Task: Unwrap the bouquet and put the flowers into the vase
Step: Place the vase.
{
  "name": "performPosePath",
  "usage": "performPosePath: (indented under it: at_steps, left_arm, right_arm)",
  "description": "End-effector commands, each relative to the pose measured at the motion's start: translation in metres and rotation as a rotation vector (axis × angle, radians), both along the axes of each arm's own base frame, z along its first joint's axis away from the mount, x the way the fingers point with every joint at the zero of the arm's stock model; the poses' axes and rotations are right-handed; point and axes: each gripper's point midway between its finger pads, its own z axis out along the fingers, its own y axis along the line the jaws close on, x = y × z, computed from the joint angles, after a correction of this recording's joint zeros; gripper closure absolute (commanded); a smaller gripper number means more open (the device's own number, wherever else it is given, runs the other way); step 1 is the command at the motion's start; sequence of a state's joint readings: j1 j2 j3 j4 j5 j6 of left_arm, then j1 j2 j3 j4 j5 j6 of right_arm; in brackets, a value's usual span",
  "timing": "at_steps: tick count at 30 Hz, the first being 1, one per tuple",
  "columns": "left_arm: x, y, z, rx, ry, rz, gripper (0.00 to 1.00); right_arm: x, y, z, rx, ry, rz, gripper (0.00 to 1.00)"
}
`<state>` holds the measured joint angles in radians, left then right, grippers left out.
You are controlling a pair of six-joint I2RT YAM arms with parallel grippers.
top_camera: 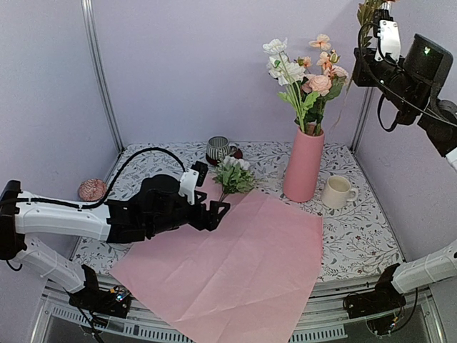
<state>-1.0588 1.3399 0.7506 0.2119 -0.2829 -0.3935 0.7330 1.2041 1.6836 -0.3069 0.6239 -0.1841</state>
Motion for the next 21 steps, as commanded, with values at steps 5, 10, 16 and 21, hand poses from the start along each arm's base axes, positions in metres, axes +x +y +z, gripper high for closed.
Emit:
performPosePath:
  at_steps: [5,10,16,21]
  left_arm:
    - [0.003,0.01,-0.001,-0.003,0.006,0.028,0.13]
    - [0.005,0.012,0.001,0.002,0.002,0.036,0.13]
    - [0.007,0.015,0.004,0.004,-0.004,0.04,0.13]
    - [0.007,0.017,0.004,0.007,-0.004,0.042,0.14]
  right_arm:
    - [0.011,0.016,0.012,-0.012,-0.045,0.021,0.98]
    - [0.019,0.024,0.012,-0.011,-0.055,0.04,0.98]
    - [0.028,0.033,0.012,-0.011,-0.06,0.065,0.98]
    - [0.039,0.037,0.005,-0.002,-0.045,0.091,0.98]
